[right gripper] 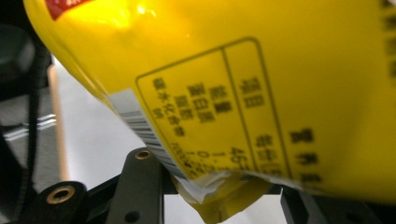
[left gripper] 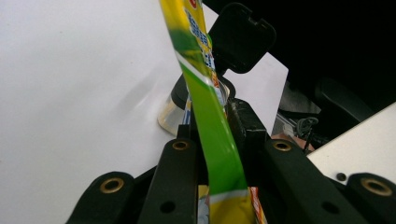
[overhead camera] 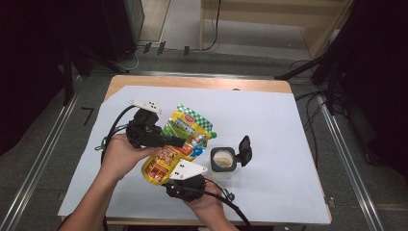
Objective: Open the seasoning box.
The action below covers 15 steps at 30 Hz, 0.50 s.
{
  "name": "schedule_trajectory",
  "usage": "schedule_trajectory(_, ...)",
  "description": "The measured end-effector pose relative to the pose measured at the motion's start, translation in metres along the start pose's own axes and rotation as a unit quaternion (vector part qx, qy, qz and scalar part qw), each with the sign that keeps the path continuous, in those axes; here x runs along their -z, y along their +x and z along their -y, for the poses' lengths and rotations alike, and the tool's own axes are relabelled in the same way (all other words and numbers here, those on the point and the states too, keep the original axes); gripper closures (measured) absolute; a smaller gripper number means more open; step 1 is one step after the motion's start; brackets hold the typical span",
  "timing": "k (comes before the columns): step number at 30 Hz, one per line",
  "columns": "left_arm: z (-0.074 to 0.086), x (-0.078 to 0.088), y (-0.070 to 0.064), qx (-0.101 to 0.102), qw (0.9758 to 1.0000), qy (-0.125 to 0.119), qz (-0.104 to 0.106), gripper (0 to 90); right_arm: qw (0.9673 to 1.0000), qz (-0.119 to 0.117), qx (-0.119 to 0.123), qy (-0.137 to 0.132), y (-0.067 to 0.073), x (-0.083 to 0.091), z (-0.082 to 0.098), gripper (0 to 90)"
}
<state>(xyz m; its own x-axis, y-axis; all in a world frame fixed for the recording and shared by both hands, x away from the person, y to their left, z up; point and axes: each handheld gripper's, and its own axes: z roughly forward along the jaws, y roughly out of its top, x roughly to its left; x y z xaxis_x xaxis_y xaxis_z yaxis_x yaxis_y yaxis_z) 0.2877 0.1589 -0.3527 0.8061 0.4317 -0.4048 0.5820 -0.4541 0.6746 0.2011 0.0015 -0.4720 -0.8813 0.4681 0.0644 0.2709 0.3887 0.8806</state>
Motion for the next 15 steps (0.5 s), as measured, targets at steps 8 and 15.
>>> schedule_trajectory(8,0.001,-0.012,-0.002,0.01,0.9998,0.018,0.008,79.4,0.9997,-0.017,-0.014,0.009,0.003,0.008,0.003,62.7)
schedule_trajectory(15,-0.001,-0.021,-0.004,0.013,0.9991,0.038,0.008,81.9,0.9995,-0.023,-0.015,0.017,0.006,0.013,0.005,62.8)
